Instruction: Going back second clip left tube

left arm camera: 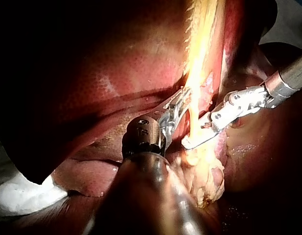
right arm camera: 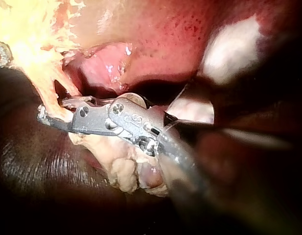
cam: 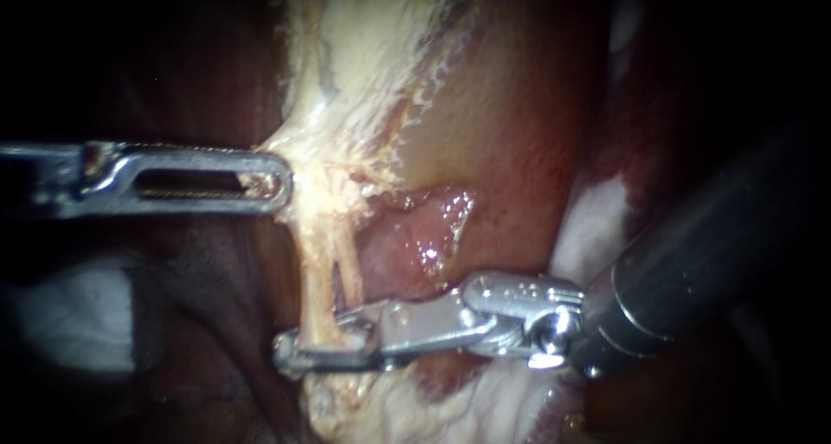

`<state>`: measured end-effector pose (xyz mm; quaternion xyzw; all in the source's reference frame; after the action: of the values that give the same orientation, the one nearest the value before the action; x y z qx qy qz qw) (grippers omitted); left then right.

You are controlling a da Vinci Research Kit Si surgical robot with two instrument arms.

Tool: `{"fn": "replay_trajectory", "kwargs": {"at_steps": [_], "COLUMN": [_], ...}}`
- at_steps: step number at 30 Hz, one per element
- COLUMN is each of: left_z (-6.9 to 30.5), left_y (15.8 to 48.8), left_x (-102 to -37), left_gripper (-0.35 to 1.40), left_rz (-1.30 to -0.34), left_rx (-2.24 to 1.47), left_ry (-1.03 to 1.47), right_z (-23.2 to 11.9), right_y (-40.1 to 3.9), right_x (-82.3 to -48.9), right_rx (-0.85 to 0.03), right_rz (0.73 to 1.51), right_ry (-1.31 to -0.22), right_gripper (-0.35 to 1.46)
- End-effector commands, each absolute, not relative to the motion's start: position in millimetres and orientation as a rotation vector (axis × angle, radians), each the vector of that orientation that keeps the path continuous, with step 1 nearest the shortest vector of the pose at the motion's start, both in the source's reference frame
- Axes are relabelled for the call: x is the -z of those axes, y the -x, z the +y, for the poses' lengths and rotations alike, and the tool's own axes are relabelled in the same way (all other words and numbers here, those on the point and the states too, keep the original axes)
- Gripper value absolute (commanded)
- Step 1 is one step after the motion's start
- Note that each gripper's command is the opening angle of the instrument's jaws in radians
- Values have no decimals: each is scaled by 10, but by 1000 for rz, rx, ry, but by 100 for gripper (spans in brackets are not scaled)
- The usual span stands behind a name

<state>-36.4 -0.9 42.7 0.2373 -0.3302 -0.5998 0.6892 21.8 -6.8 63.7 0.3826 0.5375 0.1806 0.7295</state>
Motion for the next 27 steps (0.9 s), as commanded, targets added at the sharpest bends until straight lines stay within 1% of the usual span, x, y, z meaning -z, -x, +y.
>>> {"fn": "replay_trajectory", "kwargs": {"at_steps": [1, 3, 8, 15, 16, 18, 19, 23, 27], "left_z": [-9, -9, -9, -10, -10, -10, -10, -10, -10], "left_y": [364, 364, 364, 364, 364, 364, 364, 364, 364], "left_x": [-427, -427, -427, -426, -426, -426, -426, -426, -425], "left_gripper": [-35, -35, -35, -35, -35, -35, -35, -35, -35], "left_rz": [-738, -738, -738, -738, -738, -738, -738, -738, -738], "left_rx": [1342, 1342, 1342, 1342, 1342, 1342, 1342, 1342, 1342], "left_ry": [-531, -531, -531, -531, -530, -531, -530, -530, -530], "right_z": [-68, -68, -66, -64, -64, -63, -63, -63, -62], "right_y": [-218, -219, -219, -217, -218, -219, -219, -221, -222], "right_x": [-637, -637, -636, -633, -634, -634, -634, -633, -632], "right_rx": [-394, -395, -446, -445, -443, -449, -450, -447, -456], "right_rz": [1182, 1169, 1098, 1068, 1063, 1060, 1060, 1057, 1077], "right_ry": [-845, -848, -902, -910, -910, -913, -913, -915, -916], "right_gripper": [-35, -35, -35, -35, -17, 25, 34, 48, 53]}}
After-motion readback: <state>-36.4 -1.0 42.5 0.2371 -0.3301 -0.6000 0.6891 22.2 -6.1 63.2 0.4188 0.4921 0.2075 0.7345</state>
